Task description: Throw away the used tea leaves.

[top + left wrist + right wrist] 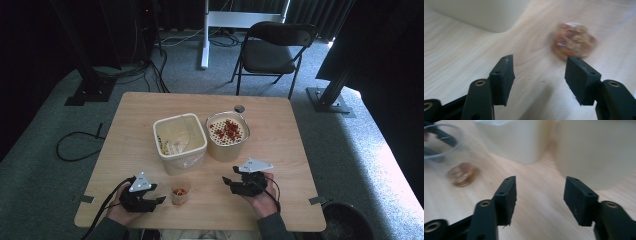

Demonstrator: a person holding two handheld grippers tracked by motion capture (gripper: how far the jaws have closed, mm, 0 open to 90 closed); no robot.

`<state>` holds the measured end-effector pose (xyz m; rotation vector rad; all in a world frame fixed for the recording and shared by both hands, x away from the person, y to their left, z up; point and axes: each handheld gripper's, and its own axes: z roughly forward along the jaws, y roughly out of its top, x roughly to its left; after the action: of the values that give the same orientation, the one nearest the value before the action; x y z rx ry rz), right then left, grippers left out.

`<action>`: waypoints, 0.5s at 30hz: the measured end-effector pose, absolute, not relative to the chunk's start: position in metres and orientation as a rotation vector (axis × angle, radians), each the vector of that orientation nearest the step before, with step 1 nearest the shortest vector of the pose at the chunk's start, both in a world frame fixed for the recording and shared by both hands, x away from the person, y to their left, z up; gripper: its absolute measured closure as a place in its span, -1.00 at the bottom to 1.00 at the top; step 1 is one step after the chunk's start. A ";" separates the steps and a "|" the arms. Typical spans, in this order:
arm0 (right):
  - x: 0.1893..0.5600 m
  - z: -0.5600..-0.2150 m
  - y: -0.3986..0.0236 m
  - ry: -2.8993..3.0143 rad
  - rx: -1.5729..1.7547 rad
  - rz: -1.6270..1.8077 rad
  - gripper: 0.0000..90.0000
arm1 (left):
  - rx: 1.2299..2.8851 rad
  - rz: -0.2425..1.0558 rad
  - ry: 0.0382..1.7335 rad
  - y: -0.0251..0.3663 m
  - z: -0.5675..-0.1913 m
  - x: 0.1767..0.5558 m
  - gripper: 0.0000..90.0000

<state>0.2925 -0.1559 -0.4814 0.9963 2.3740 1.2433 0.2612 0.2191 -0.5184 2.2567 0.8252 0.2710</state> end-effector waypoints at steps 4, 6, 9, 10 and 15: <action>0.291 -0.489 -0.145 2.432 0.937 1.293 -0.11 | 2.293 0.238 0.754 0.203 -0.520 0.259 -0.11; 0.290 -0.491 -0.142 2.451 0.911 1.309 -0.11 | 2.306 0.232 0.731 0.194 -0.522 0.259 -0.11; 0.288 -0.492 -0.139 2.468 0.882 1.344 -0.13 | 2.306 0.227 0.712 0.183 -0.523 0.262 -0.02; 0.288 -0.492 -0.138 2.474 0.873 1.353 -0.14 | 2.309 0.224 0.704 0.179 -0.523 0.263 0.00; 0.285 -0.495 -0.137 2.493 0.835 1.398 -0.17 | 2.322 0.234 0.670 0.161 -0.527 0.271 0.03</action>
<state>0.2851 -0.1374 -0.4952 0.8345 2.4934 1.3979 0.2711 0.1609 -0.5272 2.3220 0.6699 0.2343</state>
